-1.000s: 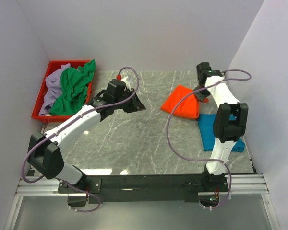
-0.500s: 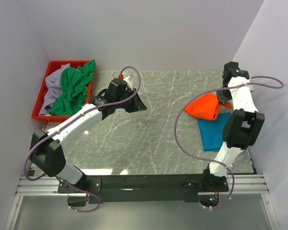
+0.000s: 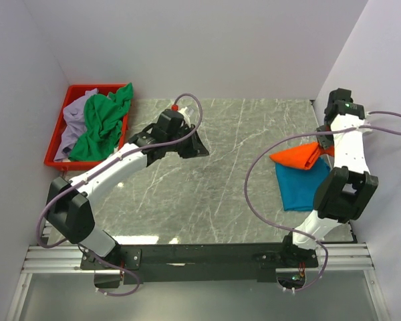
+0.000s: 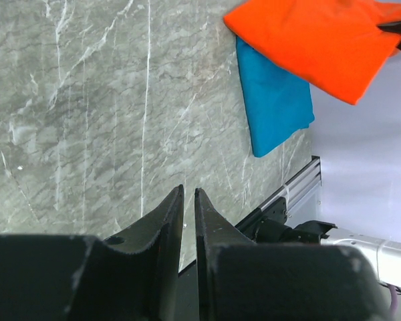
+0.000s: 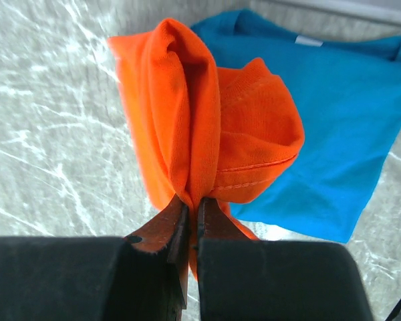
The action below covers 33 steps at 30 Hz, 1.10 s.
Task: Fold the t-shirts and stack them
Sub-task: Neatly place the folded tshirt to the corner
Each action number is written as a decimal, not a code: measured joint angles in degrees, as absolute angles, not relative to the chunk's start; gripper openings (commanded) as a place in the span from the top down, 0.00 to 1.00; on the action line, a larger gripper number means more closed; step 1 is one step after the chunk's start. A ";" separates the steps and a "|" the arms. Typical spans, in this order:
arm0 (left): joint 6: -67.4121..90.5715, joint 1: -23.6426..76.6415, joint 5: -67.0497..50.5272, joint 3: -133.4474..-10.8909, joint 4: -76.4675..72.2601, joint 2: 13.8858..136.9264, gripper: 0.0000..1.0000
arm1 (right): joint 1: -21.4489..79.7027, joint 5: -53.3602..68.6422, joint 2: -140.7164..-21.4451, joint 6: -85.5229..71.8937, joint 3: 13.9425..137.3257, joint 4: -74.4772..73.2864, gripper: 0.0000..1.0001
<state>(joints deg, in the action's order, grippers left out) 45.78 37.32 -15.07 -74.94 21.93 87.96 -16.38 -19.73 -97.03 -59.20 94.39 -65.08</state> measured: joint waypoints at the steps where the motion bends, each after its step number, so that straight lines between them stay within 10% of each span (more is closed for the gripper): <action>1: 45.78 37.43 -15.07 -75.05 21.96 88.12 0.83 | -16.84 -19.84 -96.36 -58.87 94.39 -65.12 1.00; 33: 46.22 39.40 -13.69 -76.01 22.13 89.30 0.83 | -19.92 -19.46 -85.93 -53.89 83.79 -63.44 1.00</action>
